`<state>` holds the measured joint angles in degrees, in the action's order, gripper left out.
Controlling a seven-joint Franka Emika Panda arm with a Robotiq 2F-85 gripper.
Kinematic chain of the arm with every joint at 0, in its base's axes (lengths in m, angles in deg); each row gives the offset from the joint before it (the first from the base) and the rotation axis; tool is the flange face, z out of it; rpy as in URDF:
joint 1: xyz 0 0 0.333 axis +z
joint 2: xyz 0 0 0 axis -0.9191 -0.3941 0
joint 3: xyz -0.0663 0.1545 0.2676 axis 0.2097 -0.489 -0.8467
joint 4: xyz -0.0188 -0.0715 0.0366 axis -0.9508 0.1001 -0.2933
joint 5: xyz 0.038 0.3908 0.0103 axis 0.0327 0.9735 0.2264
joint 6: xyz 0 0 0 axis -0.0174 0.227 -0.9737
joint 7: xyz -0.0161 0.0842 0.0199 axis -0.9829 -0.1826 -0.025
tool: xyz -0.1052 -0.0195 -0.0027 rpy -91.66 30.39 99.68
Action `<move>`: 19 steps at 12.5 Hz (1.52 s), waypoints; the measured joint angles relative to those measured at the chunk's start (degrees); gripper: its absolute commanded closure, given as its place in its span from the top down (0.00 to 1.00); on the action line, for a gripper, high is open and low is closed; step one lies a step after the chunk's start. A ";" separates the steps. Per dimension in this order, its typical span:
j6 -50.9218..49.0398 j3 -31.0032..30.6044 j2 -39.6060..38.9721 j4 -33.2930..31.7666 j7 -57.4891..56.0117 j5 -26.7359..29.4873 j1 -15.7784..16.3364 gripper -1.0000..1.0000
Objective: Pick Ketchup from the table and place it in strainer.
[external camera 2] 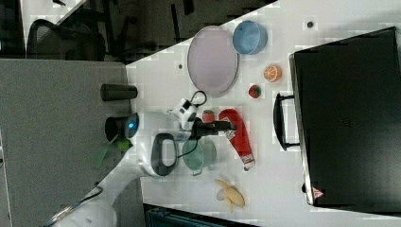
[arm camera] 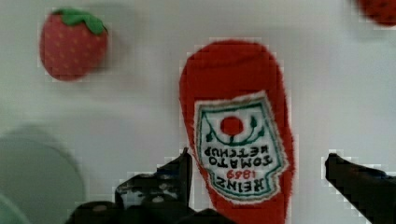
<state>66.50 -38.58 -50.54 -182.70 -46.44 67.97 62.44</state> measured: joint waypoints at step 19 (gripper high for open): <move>-22.30 -3.10 24.14 3.80 -0.34 1.18 0.30 0.63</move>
<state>44.20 -41.67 -26.40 -178.89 -46.77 69.15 62.74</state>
